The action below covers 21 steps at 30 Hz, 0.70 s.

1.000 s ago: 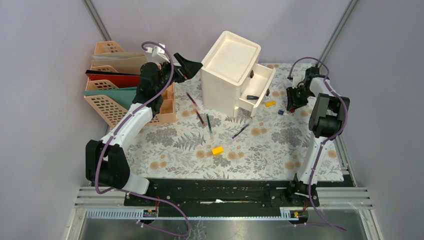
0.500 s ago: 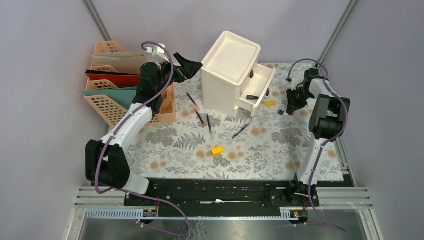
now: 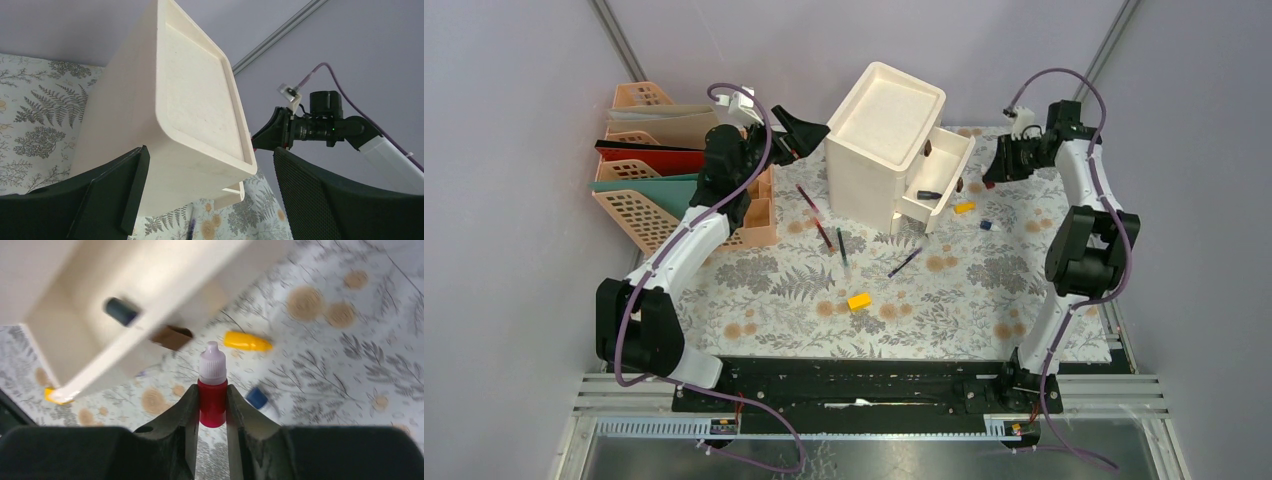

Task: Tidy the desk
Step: Place the stationery in the drawer.

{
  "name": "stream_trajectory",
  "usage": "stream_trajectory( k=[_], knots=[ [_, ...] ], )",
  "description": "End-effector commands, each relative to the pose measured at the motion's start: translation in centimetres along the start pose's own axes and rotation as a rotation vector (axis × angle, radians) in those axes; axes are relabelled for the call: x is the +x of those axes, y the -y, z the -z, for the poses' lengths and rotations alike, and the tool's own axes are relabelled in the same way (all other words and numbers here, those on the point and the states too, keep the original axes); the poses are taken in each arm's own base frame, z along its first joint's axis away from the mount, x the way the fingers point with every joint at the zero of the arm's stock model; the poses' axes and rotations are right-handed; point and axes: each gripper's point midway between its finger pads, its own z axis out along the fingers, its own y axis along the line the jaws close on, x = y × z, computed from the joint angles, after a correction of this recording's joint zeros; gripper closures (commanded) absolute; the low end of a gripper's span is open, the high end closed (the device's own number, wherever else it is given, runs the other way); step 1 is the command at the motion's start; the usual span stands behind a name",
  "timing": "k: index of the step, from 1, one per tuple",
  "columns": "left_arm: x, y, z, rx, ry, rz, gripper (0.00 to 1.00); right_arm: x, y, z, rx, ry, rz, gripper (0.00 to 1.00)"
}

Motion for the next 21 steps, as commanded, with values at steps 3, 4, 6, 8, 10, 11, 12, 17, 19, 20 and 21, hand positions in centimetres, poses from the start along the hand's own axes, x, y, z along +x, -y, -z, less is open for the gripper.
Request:
stream_trajectory(
  k=[3,4,6,8,10,11,12,17,19,20,21],
  knots=[
    [-2.1,2.4,-0.1,0.079,0.044,-0.037,0.01,-5.2,-9.3,2.3,-0.242,0.13,0.094,0.98],
    [-2.1,2.4,-0.1,0.079,0.043,-0.038,0.01,-5.7,-9.9,2.4,-0.253,0.138,0.101,0.98],
    [-2.1,2.3,0.0,0.077,0.044,-0.037,0.01,-6.9,-10.8,2.3,-0.272,0.156,0.1,0.98],
    [-2.1,2.3,0.1,0.076,0.044,-0.036,0.01,-8.2,-11.3,1.8,-0.261,0.18,0.066,0.99],
    [-2.0,2.2,0.2,0.073,0.045,-0.031,0.01,-9.0,-11.8,1.0,-0.242,0.198,0.028,0.99],
    [-2.0,2.3,0.3,0.073,0.047,-0.029,0.01,-9.3,-12.2,0.6,-0.244,0.207,0.019,0.99],
    [-2.0,2.3,0.4,0.071,0.048,-0.029,0.01,-9.5,-12.3,0.3,-0.239,0.213,-0.001,0.99],
    [-2.1,2.4,0.9,0.062,0.059,-0.031,0.01,-10.0,-13.0,-1.7,-0.233,0.216,-0.107,0.89],
    [-2.1,2.5,1.0,0.061,0.061,-0.031,0.01,-9.8,-12.9,-2.2,-0.229,0.208,-0.128,0.77],
    [-2.1,2.4,1.1,0.059,0.062,-0.03,0.01,-9.5,-12.9,-2.3,-0.231,0.202,-0.134,0.72],
    [-2.1,2.4,1.1,0.056,0.061,-0.029,0.01,-9.5,-12.9,-2.3,-0.236,0.201,-0.136,0.68]
  ],
)
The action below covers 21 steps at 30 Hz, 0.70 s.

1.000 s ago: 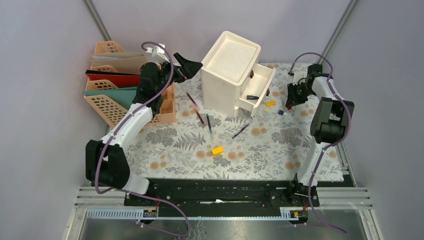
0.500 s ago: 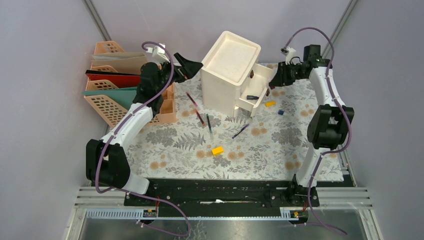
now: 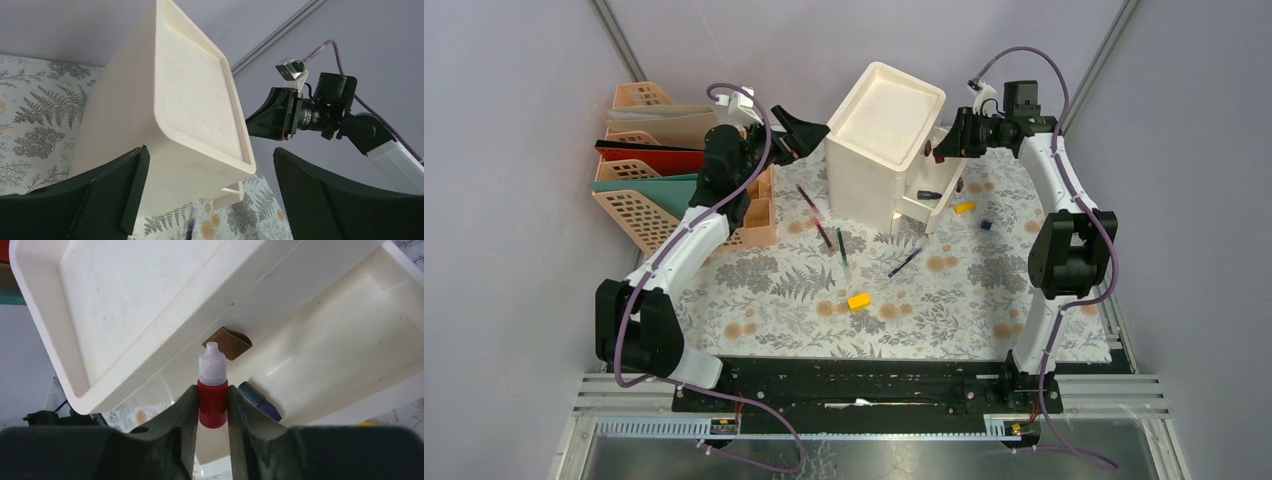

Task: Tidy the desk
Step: Place the stationery in the drawer.

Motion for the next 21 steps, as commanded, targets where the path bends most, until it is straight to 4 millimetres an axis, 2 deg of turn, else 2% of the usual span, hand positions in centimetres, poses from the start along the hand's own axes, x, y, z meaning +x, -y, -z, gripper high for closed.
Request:
stream_trajectory(
  k=[1,6,8,14,21],
  knots=[
    [-2.0,2.2,1.0,0.052,0.061,-0.027,0.01,-0.8,-0.5,-0.3,0.002,0.035,-0.044,0.63],
    [-2.1,2.5,0.9,0.061,0.061,-0.019,0.01,-0.1,-0.7,-0.3,-0.012,0.021,-0.038,0.42],
    [-2.1,2.6,0.8,0.063,0.06,-0.018,0.01,0.0,-0.8,-0.1,-0.014,0.017,-0.026,0.37],
    [-2.0,2.9,0.9,0.063,0.06,-0.024,0.01,0.0,-2.4,1.2,-0.06,0.01,0.078,0.29],
    [-1.7,2.6,1.1,0.056,0.059,-0.018,0.01,1.7,-3.6,3.2,-0.079,-0.015,0.175,0.27]
  ],
)
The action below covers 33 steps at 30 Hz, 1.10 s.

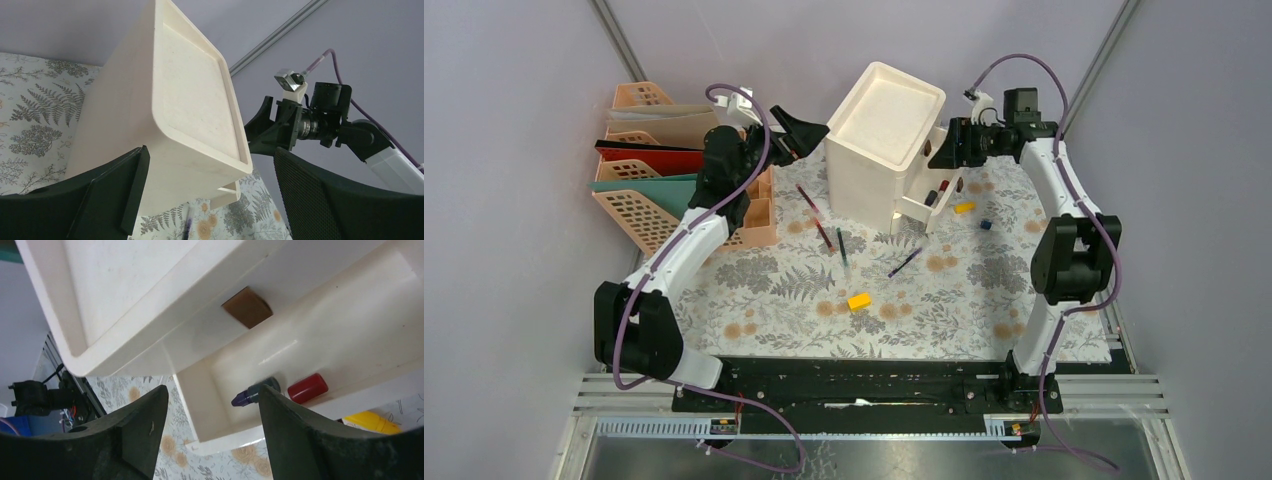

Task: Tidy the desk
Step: Place the stationery in the drawer, then pick up the stationery from the center of the board.

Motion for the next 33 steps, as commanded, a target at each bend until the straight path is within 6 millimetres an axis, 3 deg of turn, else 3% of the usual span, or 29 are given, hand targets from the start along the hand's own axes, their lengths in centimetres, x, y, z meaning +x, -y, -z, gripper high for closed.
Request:
stream_trajectory(
  k=[1,4,10,16,25,33],
  knots=[
    [-1.6,2.3,0.9,0.056,0.054,-0.031,0.01,-0.2,-3.0,3.3,-0.031,0.031,0.129,0.27],
    [-1.7,2.4,0.8,0.059,0.055,-0.031,0.01,0.4,-3.0,4.1,-0.018,0.033,0.132,0.27],
    [-1.4,2.2,0.6,0.064,0.046,-0.022,0.01,2.2,-0.1,6.3,0.054,0.04,0.091,0.28],
    [-1.2,2.1,0.5,0.064,0.04,-0.017,0.01,5.5,3.4,7.4,0.11,0.011,0.03,0.28],
    [-0.7,1.9,0.3,0.065,0.025,-0.011,0.01,11.0,10.4,8.1,0.34,-0.229,0.237,0.28],
    [-0.5,1.8,0.5,0.06,0.017,-0.009,0.01,12.9,14.7,6.8,0.366,-0.326,0.35,0.3]
  ],
)
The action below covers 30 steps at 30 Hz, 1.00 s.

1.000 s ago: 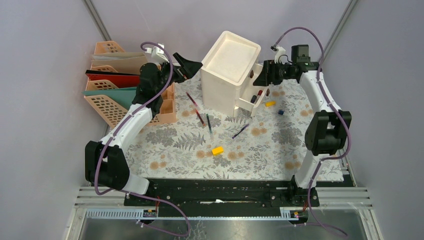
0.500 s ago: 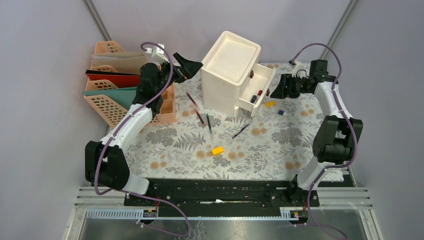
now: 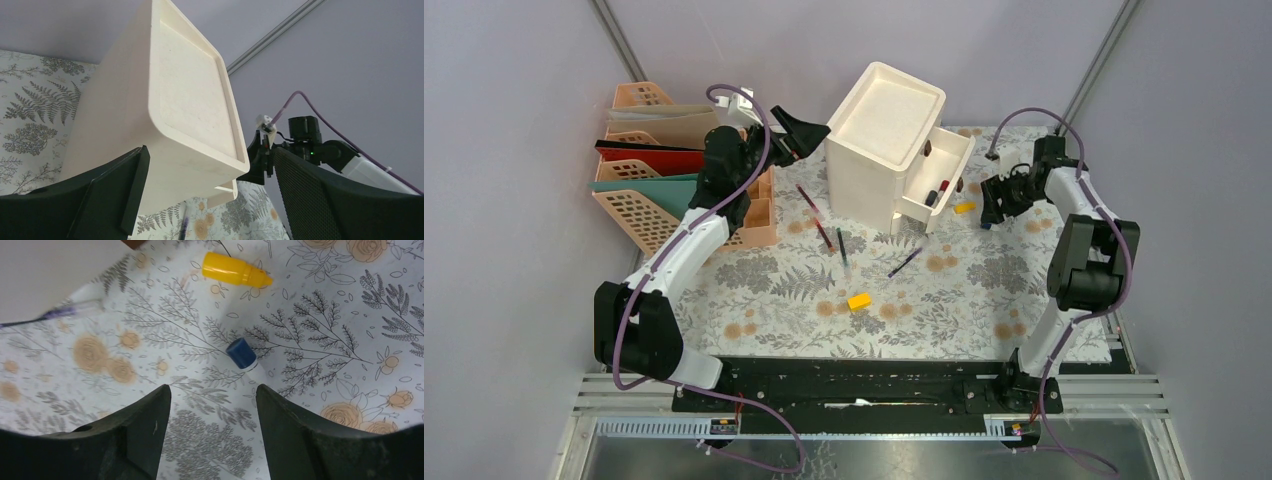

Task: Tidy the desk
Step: Pick up the stationery from the center of the board.

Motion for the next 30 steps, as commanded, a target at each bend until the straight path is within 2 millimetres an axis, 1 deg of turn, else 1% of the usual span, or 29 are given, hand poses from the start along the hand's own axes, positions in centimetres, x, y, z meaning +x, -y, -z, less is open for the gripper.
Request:
stream_trajectory(
  k=[1,5,9,12,17,25,30],
  knots=[
    [-0.6,1.4,0.5,0.049,0.022,-0.02,0.01,0.9,2.1,-1.4,0.042,-0.039,0.146,0.3],
    [-0.3,1.1,0.7,0.036,0.018,-0.013,0.01,1.3,2.7,-2.6,0.042,-0.02,0.253,0.31],
    [-0.2,1.0,0.6,0.033,0.018,-0.008,0.01,1.8,2.8,-3.6,0.028,0.009,0.382,0.31],
    [-0.2,1.0,0.5,0.033,0.018,-0.009,0.01,1.6,3.1,-4.2,0.033,0.026,0.43,0.31],
    [-0.2,1.1,0.4,0.033,0.012,-0.007,0.01,1.7,3.7,-5.2,0.027,0.021,0.426,0.32],
    [0.0,0.9,0.2,0.028,0.009,-0.005,0.01,3.1,3.3,-6.0,0.005,-0.004,0.414,0.36],
    [0.1,0.9,0.0,0.028,0.004,-0.005,0.01,3.8,3.1,-6.4,-0.008,-0.018,0.404,0.36]
  ],
)
